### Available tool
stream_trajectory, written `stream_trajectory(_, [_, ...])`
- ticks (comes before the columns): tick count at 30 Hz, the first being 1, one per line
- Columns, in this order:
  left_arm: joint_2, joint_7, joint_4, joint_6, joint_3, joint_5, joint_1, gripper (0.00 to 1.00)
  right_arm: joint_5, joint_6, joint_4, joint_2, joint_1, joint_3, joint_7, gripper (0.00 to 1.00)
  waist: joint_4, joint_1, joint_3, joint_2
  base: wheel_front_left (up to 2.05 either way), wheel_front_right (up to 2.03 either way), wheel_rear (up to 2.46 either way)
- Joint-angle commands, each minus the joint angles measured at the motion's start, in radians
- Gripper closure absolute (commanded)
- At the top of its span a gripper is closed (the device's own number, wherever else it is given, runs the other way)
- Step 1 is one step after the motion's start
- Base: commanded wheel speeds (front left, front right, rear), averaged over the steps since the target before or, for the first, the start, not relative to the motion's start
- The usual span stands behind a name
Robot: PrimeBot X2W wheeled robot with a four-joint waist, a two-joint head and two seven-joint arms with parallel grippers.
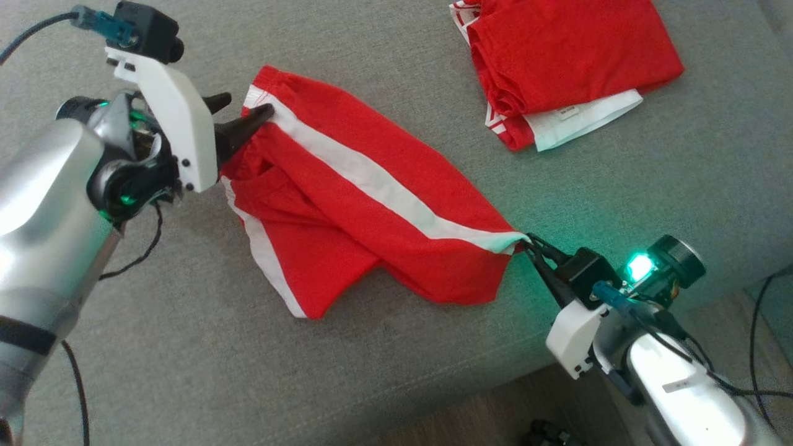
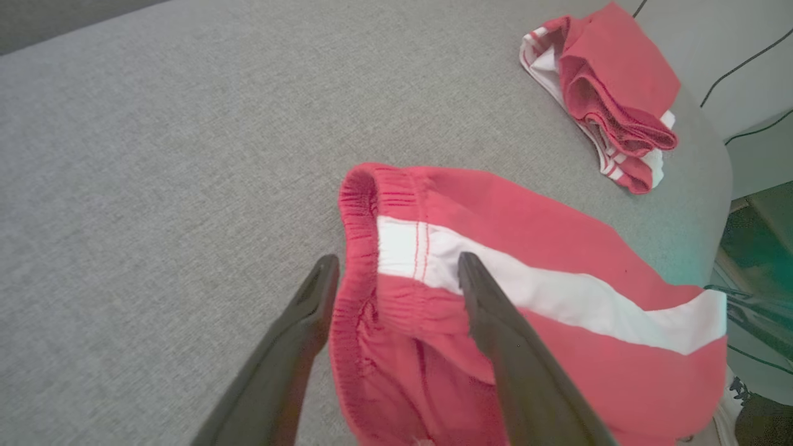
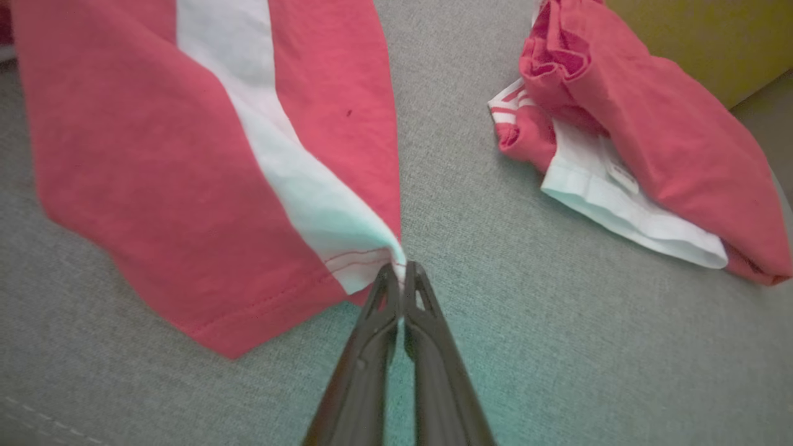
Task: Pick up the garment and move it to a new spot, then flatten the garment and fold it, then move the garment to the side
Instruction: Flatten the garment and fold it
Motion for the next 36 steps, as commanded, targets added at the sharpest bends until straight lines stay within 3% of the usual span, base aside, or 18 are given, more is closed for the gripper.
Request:
stream_trajectory(1, [0.047,-0.009,-0.018,-0.006,0.035,-0.007,-0.066,0.0,-0.01,-0.001,-0.023,-0.001,-0.018,0.013,-0.011,1.0,-0.002,0.0,0.001,0.0,0.0,0.0,0.0])
stream_trajectory(17, [0.072,-0.027,0.028,-0.006,-0.098,-0.109,-0.15,0.0,-0.012,-0.001,0.009,0.026,-0.044,0.033,-0.028,1.0,-0.034,0.0,0.02,0.0,0.0,0.0,0.0])
stream_trajectory(19, [0.073,-0.031,0.03,-0.006,-0.112,-0.119,-0.155,0.17,-0.013,-0.001,0.011,0.028,-0.045,0.032,-0.029,1.0,-0.034,0.0,0.021,0.0,0.0,0.0,0.0])
stream_trajectory(20, [0.073,-0.032,0.03,-0.006,-0.118,-0.126,-0.157,0.5,-0.013,-0.001,0.012,0.029,-0.046,0.031,-0.03,1.0,-0.034,0.0,0.021,0.0,0.0,0.0,0.0])
stream_trajectory(22, [0.073,-0.034,0.031,-0.006,-0.13,-0.139,-0.161,1.0,-0.013,-0.001,0.015,0.031,-0.047,0.028,-0.031,1.0,-0.032,0.0,0.021,0.0,0.0,0.0,0.0])
stream_trajectory(31, [0.069,-0.099,0.026,-0.006,-0.175,-0.179,-0.177,1.0,-0.006,-0.001,0.005,0.023,-0.072,-0.022,-0.055,1.0,0.022,0.0,-0.015,0.0,0.0,0.0,0.0])
stream_trajectory(36, [0.063,-0.16,0.016,-0.006,-0.179,-0.216,-0.172,1.0,-0.008,-0.001,-0.03,-0.028,-0.159,-0.029,-0.048,1.0,0.084,0.0,-0.081,0.0,0.0,0.0,0.0])
